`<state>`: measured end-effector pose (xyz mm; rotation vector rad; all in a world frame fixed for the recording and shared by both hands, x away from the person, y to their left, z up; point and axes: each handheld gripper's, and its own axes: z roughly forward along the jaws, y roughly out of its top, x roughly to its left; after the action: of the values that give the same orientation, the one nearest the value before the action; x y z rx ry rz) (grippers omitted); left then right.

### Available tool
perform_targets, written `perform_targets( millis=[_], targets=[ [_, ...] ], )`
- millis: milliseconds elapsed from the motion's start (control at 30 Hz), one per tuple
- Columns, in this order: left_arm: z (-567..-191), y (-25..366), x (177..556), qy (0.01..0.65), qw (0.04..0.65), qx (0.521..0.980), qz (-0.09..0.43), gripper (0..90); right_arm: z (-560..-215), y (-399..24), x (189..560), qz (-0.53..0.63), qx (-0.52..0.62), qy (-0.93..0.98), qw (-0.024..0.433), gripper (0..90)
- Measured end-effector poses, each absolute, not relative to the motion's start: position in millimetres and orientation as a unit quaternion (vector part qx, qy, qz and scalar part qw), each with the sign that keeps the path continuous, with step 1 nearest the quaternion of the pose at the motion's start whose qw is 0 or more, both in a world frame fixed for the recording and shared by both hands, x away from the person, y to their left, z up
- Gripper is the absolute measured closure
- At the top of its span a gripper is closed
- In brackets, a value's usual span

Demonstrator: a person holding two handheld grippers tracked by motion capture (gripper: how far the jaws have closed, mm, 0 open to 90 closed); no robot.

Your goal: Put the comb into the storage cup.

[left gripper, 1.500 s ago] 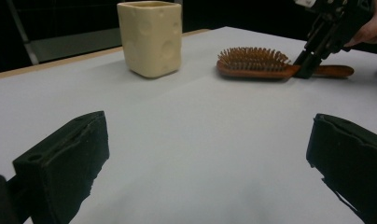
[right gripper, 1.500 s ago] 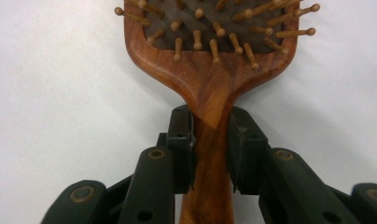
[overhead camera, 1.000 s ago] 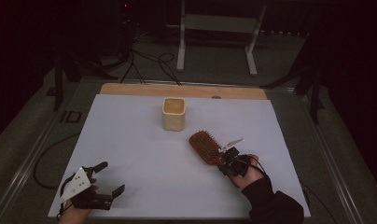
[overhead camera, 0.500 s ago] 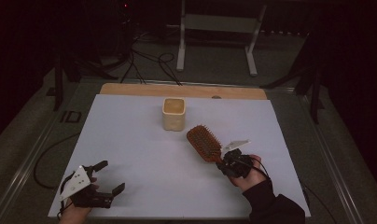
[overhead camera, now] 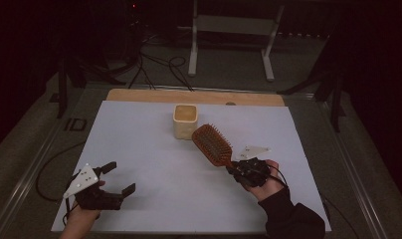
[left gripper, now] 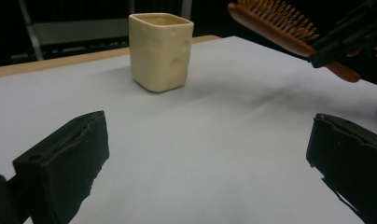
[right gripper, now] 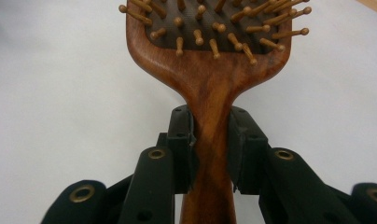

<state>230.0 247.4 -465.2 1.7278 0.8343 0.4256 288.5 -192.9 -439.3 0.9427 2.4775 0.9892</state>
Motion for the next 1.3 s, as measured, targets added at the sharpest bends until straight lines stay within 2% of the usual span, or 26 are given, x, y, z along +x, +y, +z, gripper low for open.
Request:
perform_targets(
  millis=[167, 600, 933, 1300],
  targets=[
    [-449.6, 236.5, 237.7, 0.361, 0.546, 0.738, 0.163, 0.0, -437.8, -191.1, 286.9, 0.361, 0.318, 0.861, 0.165, 73.1],
    [-411.0, 206.2, 256.3, 0.334, 0.542, 0.756, 0.149, 0.0, -443.7, -182.5, 281.9, 0.362, 0.296, 0.865, 0.183, 73.1],
    [-390.8, 179.4, 275.9, 0.33, 0.553, 0.76, 0.086, 0.0, -442.5, -179.8, 279.2, 0.369, 0.29, 0.863, 0.186, 73.2],
    [-388.2, 152.8, 300.0, 0.371, 0.566, 0.735, 0.039, 0.0, -440.9, -179.5, 277.0, 0.374, 0.288, 0.861, 0.19, 73.1]
  ],
)
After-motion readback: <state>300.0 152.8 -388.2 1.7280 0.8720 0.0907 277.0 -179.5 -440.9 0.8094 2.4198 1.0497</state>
